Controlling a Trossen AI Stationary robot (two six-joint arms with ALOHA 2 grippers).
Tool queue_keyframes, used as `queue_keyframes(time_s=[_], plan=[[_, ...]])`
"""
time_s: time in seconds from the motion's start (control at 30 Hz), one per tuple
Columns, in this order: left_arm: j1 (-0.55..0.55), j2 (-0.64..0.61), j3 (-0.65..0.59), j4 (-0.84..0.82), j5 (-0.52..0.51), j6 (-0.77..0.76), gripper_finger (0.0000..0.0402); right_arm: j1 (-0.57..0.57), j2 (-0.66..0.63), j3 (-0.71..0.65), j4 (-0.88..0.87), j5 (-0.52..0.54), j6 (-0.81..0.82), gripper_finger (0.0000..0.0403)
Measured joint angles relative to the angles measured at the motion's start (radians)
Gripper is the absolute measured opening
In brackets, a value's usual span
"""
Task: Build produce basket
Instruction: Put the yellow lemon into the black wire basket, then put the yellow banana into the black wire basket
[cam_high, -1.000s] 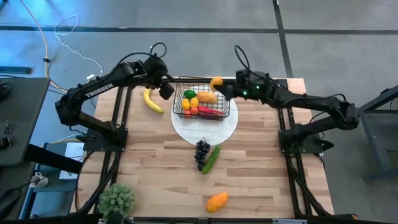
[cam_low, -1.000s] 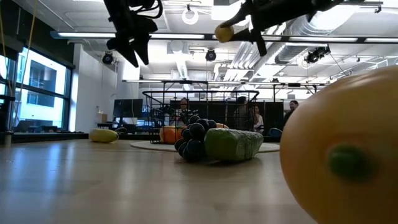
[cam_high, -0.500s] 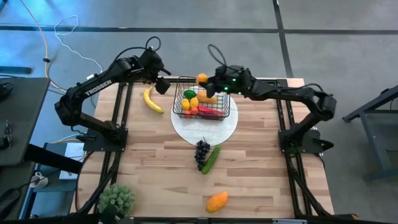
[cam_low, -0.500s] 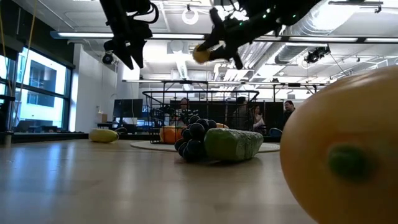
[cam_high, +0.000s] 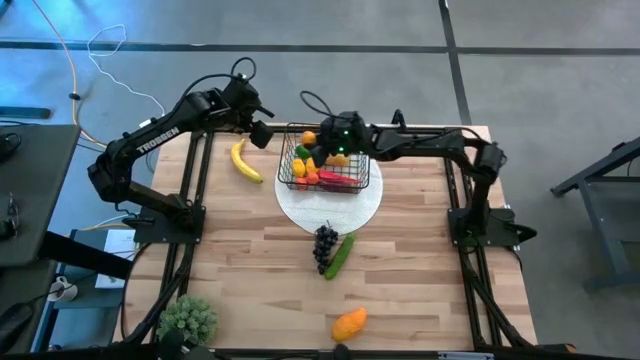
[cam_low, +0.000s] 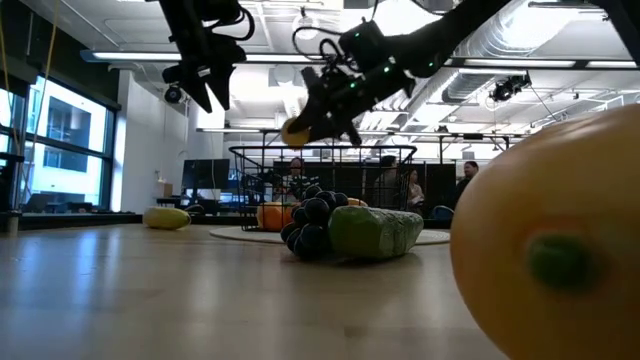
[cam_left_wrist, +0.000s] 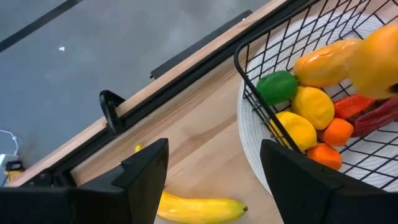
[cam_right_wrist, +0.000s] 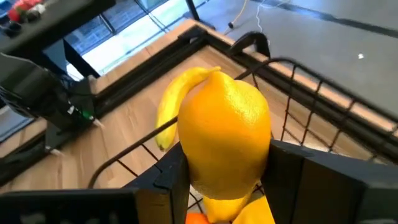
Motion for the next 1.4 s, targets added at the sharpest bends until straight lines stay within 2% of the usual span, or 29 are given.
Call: queue_keyframes(time_s=[0.17, 0.47, 0.93, 1.2, 1.4], plan=[[0.0, 0.0, 0.0, 0.0, 0.0, 0.0, 0.0243, 0.0, 0.064, 0.033, -0.001, -0.016, 0.033, 0.0128], [0.0, 0.0, 0.0, 0.0, -0.001, 0.006, 0.0243, -0.002, 0.098, 0.034, -0.034, -0.022, 0.078, 0.014], [0.0, 0.0, 0.0, -0.001, -0.008, 0.018, 0.0243, -0.014, 0.105, 0.034, -0.054, -0.023, 0.162, 0.0241], [0.0, 0.0, 0.0, -0.034, -0.01, -0.024, 0.0243, -0.058, 0.076, 0.034, -0.056, -0.053, 0.214, 0.0245], [0.011, 0.0, 0.0, -0.1, -0.01, -0.113, 0.0243, -0.087, 0.014, 0.034, -0.083, -0.06, 0.198, 0.0245]])
